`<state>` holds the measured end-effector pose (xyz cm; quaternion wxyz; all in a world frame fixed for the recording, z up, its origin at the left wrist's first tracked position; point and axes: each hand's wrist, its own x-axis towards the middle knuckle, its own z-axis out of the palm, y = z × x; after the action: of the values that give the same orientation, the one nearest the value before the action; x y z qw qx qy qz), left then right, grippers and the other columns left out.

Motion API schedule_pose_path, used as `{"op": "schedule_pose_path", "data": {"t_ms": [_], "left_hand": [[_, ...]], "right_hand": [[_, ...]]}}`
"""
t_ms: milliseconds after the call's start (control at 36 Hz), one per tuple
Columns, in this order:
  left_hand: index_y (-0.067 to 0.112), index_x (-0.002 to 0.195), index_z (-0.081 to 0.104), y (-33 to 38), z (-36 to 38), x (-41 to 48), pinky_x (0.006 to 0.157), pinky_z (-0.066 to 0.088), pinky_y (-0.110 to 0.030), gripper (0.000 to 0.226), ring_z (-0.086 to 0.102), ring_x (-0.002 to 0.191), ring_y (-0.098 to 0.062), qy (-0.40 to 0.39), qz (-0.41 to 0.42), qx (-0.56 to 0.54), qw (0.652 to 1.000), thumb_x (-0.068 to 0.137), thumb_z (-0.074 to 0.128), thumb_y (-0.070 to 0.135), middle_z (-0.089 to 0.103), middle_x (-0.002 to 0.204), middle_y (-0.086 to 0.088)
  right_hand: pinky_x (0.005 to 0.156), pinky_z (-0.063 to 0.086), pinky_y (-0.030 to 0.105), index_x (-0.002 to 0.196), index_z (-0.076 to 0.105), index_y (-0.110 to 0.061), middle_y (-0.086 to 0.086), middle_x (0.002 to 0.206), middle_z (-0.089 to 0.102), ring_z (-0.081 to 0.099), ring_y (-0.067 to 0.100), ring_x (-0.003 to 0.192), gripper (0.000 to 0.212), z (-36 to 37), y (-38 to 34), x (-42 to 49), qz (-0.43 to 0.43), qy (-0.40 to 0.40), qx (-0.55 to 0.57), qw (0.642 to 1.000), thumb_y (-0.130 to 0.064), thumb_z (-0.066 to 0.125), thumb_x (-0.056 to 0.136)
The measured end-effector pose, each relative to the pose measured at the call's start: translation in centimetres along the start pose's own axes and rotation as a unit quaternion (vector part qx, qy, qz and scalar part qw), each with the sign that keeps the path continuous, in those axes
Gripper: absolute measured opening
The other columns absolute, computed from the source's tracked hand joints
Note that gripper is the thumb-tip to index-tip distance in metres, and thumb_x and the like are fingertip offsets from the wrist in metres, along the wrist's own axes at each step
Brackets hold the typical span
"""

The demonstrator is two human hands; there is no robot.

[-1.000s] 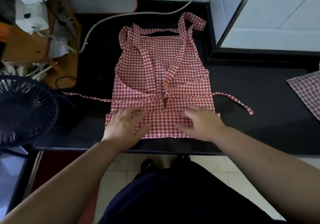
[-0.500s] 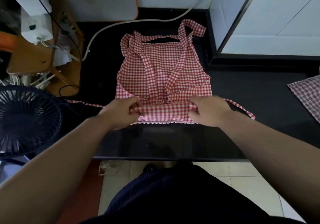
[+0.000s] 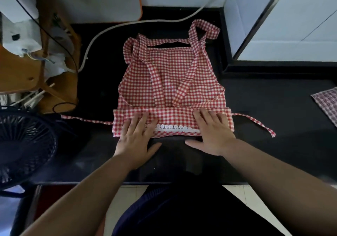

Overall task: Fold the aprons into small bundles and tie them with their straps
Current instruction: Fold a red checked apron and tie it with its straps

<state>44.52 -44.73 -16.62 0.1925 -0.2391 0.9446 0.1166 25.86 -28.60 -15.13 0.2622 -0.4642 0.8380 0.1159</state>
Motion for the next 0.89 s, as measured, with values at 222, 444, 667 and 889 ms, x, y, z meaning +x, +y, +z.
{"op": "schedule_pose_path", "data": {"t_ms": [222,444,667,889], "left_hand": [[0.028,0.153,0.0,-1.4,-2.9,1.6,0.115,0.016,-0.045,0.099,0.009,0.146,-0.021,-0.021,-0.009,0.075,0.997,0.079,0.039,0.081,-0.001,0.161,0.007],[0.037,0.144,0.036,-0.5,-1.9,-0.9,0.112,0.018,-0.039,0.091,0.026,0.136,-0.016,0.007,-0.006,-0.039,0.999,0.07,0.003,0.079,0.032,0.149,0.014],[0.032,0.111,0.065,1.1,0.1,-3.3,0.069,0.043,-0.025,0.024,0.052,0.097,-0.007,0.012,-0.027,-0.178,0.984,0.095,0.051,0.042,0.05,0.11,0.016],[0.025,0.137,0.044,2.2,-1.0,-0.9,0.073,0.05,-0.026,0.046,0.058,0.1,-0.016,0.046,-0.122,-0.309,0.942,0.094,0.057,0.034,0.051,0.133,0.0]], "right_hand": [[0.117,0.008,0.043,0.152,0.007,-0.026,0.0,0.161,0.008,0.014,0.023,0.146,0.083,-2.2,0.9,2.3,-0.01,0.004,-0.031,0.999,-0.069,0.037,0.088],[0.117,0.009,0.046,0.149,0.02,-0.035,-0.005,0.156,0.018,0.02,0.022,0.143,0.088,-1.4,1.5,-0.6,-0.026,-0.016,0.006,1.0,-0.077,0.045,0.077],[0.088,0.051,0.039,0.087,0.07,-0.024,-0.008,0.088,0.067,0.061,0.012,0.083,0.073,-0.6,1.0,-2.7,0.013,-0.008,0.138,0.99,-0.082,0.027,0.078],[0.094,0.04,0.029,0.135,0.045,-0.013,0.002,0.135,0.053,0.052,0.023,0.121,0.053,-2.7,-1.2,-0.4,0.11,0.082,0.369,0.919,-0.041,0.059,0.092]]}}
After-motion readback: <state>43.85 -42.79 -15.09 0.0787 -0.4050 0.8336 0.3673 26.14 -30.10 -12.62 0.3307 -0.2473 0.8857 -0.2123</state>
